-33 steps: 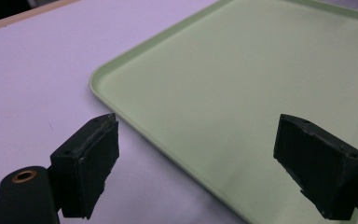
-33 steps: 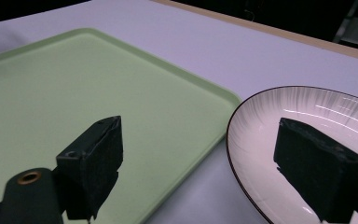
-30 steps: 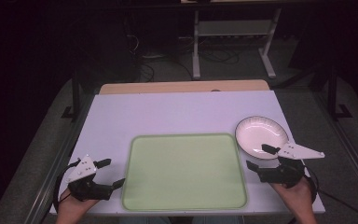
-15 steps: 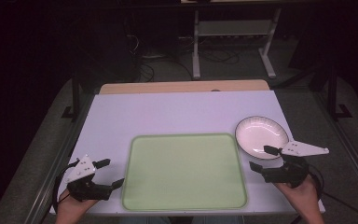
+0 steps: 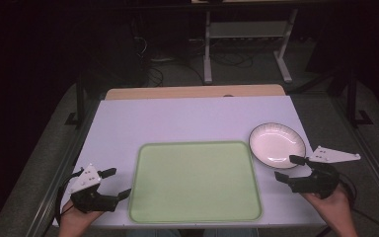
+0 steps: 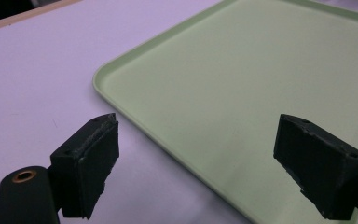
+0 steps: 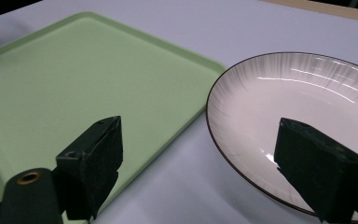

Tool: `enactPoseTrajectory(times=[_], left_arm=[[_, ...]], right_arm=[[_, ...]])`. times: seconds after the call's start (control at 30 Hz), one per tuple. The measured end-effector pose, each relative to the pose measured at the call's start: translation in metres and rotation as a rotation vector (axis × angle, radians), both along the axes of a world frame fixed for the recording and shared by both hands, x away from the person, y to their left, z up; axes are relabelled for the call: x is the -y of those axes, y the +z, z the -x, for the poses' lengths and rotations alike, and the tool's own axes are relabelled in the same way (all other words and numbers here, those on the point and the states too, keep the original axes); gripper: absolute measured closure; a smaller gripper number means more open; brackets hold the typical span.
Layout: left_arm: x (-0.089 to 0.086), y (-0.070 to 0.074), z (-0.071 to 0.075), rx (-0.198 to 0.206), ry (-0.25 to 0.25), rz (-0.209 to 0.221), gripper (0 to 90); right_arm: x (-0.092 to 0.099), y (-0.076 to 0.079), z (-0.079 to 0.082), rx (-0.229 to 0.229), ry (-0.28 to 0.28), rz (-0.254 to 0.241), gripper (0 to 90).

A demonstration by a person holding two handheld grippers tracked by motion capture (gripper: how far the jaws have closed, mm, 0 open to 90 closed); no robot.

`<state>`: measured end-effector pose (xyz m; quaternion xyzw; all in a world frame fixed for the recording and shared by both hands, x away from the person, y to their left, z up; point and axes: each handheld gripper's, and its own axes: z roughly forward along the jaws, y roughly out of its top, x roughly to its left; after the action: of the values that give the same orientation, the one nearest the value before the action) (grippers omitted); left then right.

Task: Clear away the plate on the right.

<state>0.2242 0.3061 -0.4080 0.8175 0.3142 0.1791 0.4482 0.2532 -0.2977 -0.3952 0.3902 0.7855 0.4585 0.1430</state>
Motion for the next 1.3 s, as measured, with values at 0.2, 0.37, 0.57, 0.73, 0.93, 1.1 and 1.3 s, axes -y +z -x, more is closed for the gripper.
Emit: enactPoseTrajectory(times=[0.2,0.37,0.57,0.73,0.93,1.1,1.3], left_arm=[[0.000,0.000,0.000,0.001,0.001,-0.001,13.9],[-0.001,0.000,0.000,0.003,0.001,-0.001,13.9],[-0.001,0.001,0.000,0.004,0.003,-0.001,13.9],[-0.001,0.001,0.000,0.003,0.003,-0.001,13.9],[-0.001,0.000,0.000,0.002,0.003,0.001,13.9],[-0.001,0.000,0.000,0.001,0.004,0.000,13.9],[-0.002,0.000,-0.001,-0.002,0.005,-0.001,13.9]], right_arm=[[0.006,0.002,-0.001,-0.005,-0.012,0.006,14.9],[0.018,0.005,-0.003,-0.004,-0.037,0.015,14.9],[0.028,0.007,-0.005,-0.011,-0.060,0.020,14.9],[0.039,0.008,-0.009,-0.018,-0.088,0.017,14.9],[0.046,0.009,-0.013,-0.024,-0.102,0.026,14.9],[0.054,0.009,-0.018,-0.032,-0.127,0.024,15.1],[0.062,0.003,-0.024,-0.050,-0.156,0.032,15.3]])
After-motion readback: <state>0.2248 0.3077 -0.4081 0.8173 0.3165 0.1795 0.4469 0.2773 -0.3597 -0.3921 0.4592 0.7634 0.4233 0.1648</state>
